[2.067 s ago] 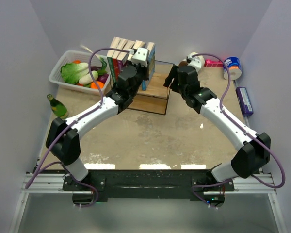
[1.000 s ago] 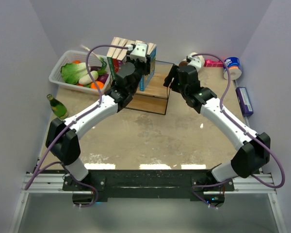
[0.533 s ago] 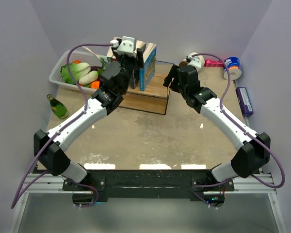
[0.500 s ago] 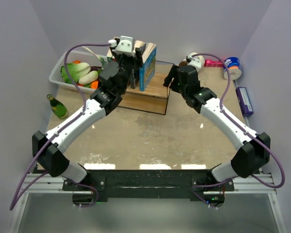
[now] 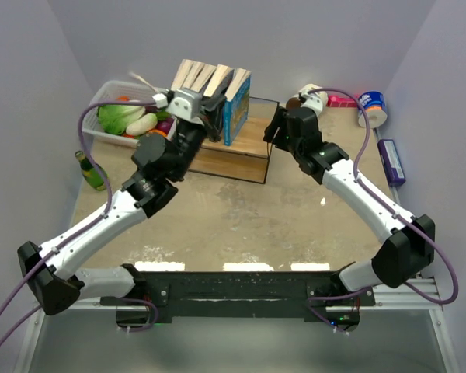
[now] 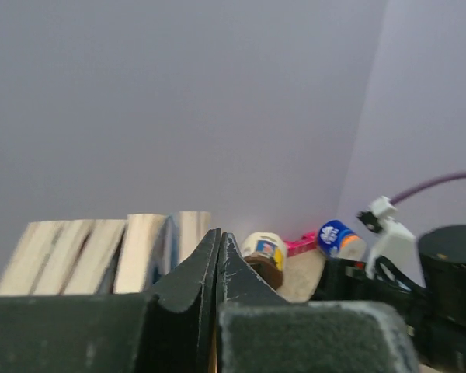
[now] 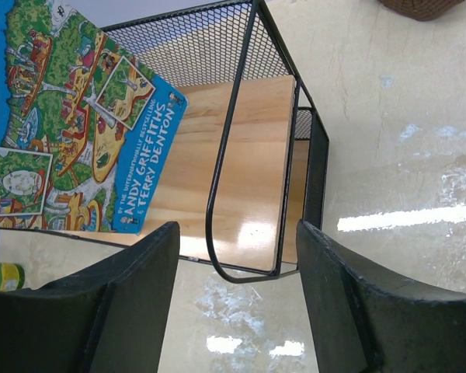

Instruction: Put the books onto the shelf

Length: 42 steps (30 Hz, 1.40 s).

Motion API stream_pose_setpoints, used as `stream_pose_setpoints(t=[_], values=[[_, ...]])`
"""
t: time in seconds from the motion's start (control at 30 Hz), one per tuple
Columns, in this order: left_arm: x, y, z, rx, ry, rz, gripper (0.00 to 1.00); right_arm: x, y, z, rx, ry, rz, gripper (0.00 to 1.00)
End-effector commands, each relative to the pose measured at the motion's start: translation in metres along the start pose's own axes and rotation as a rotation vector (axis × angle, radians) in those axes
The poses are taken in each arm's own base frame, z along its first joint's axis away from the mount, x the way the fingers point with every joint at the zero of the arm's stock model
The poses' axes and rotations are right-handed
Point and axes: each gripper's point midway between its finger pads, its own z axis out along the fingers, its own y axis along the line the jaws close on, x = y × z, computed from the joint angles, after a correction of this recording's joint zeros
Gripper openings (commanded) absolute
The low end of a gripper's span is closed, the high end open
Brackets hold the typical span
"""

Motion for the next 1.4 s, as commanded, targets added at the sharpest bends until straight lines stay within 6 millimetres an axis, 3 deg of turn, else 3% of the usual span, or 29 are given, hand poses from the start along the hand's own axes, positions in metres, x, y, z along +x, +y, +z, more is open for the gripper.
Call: stream_pose_setpoints(t=[0.0, 0.03, 0.17, 0.2, 0.37, 0.43, 0.47, 0.53, 0.57, 0.63, 0.67, 0.77, 0.87, 1.17, 1.37], values=[[0.063, -0.055, -0.017, 0.165, 0.115, -0.059, 0.0, -0.019, 0.005, -0.012, -0.03, -0.06, 0.019, 0.64], [0.083, -0.061, -0.023, 0.176, 0.152, -0.067, 0.0, -0.019, 0.004, -0.011, -0.029, -0.058, 0.018, 0.63], [0.128, -0.068, -0.026, 0.17, 0.201, -0.1, 0.0, -0.016, 0.004, -0.008, -0.03, -0.055, 0.008, 0.55], [0.135, -0.068, -0.025, 0.167, 0.207, -0.103, 0.0, -0.016, 0.005, -0.006, -0.031, -0.054, 0.007, 0.48], [0.166, -0.072, -0.016, 0.146, 0.21, -0.08, 0.0, -0.012, 0.007, 0.001, -0.034, -0.042, 0.005, 0.35], [0.169, -0.071, -0.011, 0.116, 0.186, -0.068, 0.0, -0.011, 0.008, 0.004, -0.035, -0.041, 0.008, 0.28], [0.183, -0.071, -0.01, 0.107, 0.197, -0.052, 0.0, -0.008, 0.008, 0.006, -0.035, -0.036, 0.006, 0.27], [0.187, -0.068, -0.006, 0.073, 0.168, -0.039, 0.01, -0.006, 0.008, 0.01, -0.033, -0.031, 0.008, 0.26], [0.2, -0.066, -0.004, 0.056, 0.179, -0.018, 0.01, -0.004, 0.008, 0.012, -0.03, -0.027, 0.006, 0.26], [0.203, -0.061, 0.0, 0.011, 0.151, -0.013, 0.01, -0.002, 0.007, 0.014, -0.026, -0.024, 0.004, 0.29], [0.214, -0.059, 0.001, -0.005, 0.164, 0.009, 0.01, -0.001, 0.007, 0.015, -0.025, -0.023, 0.002, 0.37], [0.227, -0.049, 0.006, -0.077, 0.177, 0.035, 0.0, -0.002, 0.006, 0.017, -0.017, -0.027, 0.0, 0.48], [0.23, -0.041, 0.006, -0.12, 0.166, 0.062, 0.0, -0.009, 0.009, 0.013, -0.026, -0.045, 0.007, 0.52], [0.238, -0.028, 0.005, -0.192, 0.136, 0.089, 0.0, -0.028, 0.02, 0.004, -0.066, -0.097, 0.043, 0.54], [0.24, -0.027, 0.006, -0.195, 0.136, 0.09, 0.0, -0.052, 0.018, -0.016, -0.063, -0.167, 0.037, 0.54]])
